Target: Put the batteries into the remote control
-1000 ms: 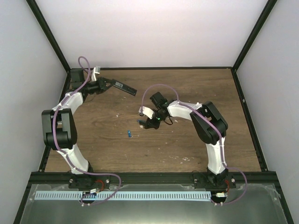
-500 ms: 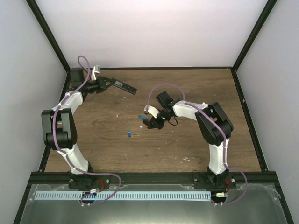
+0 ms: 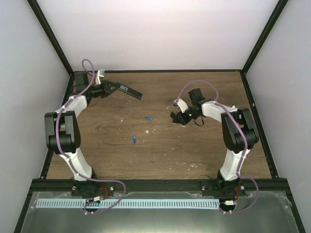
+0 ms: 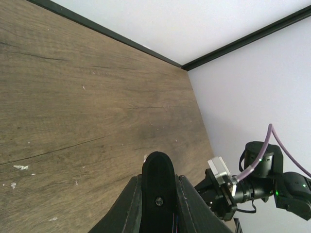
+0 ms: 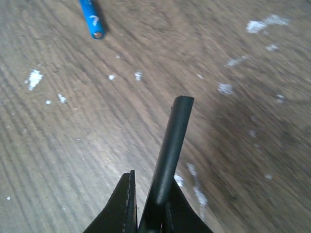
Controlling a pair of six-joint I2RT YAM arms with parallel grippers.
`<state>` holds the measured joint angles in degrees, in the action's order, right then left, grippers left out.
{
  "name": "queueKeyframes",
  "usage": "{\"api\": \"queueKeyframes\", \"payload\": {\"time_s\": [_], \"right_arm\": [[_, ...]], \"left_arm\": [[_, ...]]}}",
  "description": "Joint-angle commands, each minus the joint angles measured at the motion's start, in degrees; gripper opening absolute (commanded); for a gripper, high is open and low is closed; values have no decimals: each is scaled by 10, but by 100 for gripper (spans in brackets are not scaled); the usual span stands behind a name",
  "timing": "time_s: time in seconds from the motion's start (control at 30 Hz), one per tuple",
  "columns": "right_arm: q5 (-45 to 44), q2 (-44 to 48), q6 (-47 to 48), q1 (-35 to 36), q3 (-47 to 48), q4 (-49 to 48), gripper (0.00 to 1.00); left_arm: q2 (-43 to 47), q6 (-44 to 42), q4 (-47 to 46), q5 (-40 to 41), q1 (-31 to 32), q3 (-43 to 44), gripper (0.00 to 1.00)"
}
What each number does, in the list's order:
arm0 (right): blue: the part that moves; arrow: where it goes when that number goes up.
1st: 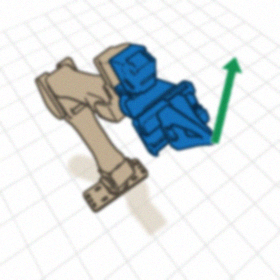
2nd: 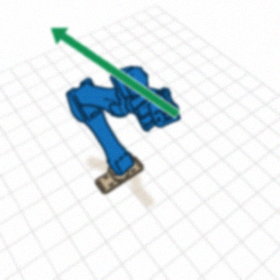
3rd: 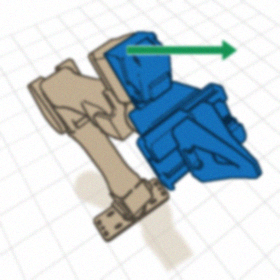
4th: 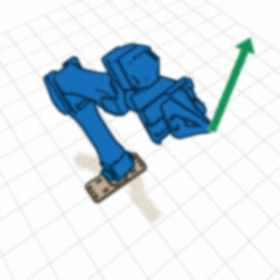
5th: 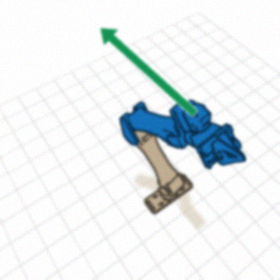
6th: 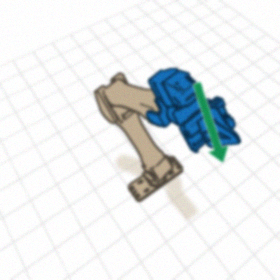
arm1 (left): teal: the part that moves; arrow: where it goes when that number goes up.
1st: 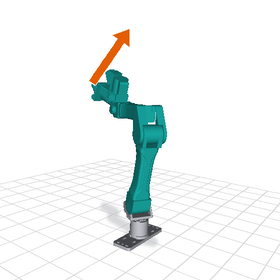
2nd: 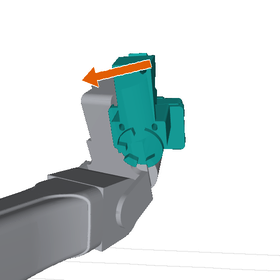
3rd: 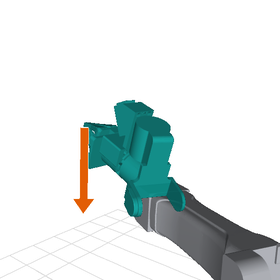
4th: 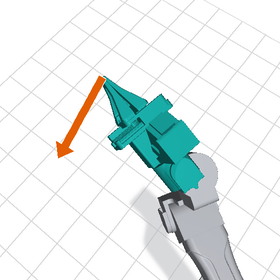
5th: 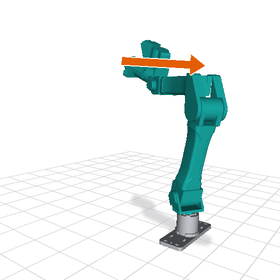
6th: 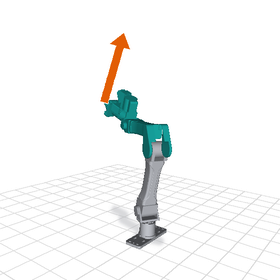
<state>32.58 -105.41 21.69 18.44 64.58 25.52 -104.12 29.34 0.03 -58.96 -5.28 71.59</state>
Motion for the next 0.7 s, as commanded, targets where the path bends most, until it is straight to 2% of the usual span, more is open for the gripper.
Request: {"api": "queueKeyframes", "payload": {"time_s": [0.0, 0.4, 0.53, 0.67], "right_arm": [[-10, -17, -11, -18, -5, 5, 1], [-28, -39, -13, -56, -16, -3, 2], [-52, -29, -22, -65, -25, -12, 29], [-82, -5, -28, -70, -43, -26, 46]], "left_arm": [[-2, 0, -14, -3, -4, 18, 2], [-9, -1, -10, -1, -3, 33, 2], [-16, -1, -7, -2, -4, 41, 3], [-22, 0, -7, -3, -3, 49, 2]]}}
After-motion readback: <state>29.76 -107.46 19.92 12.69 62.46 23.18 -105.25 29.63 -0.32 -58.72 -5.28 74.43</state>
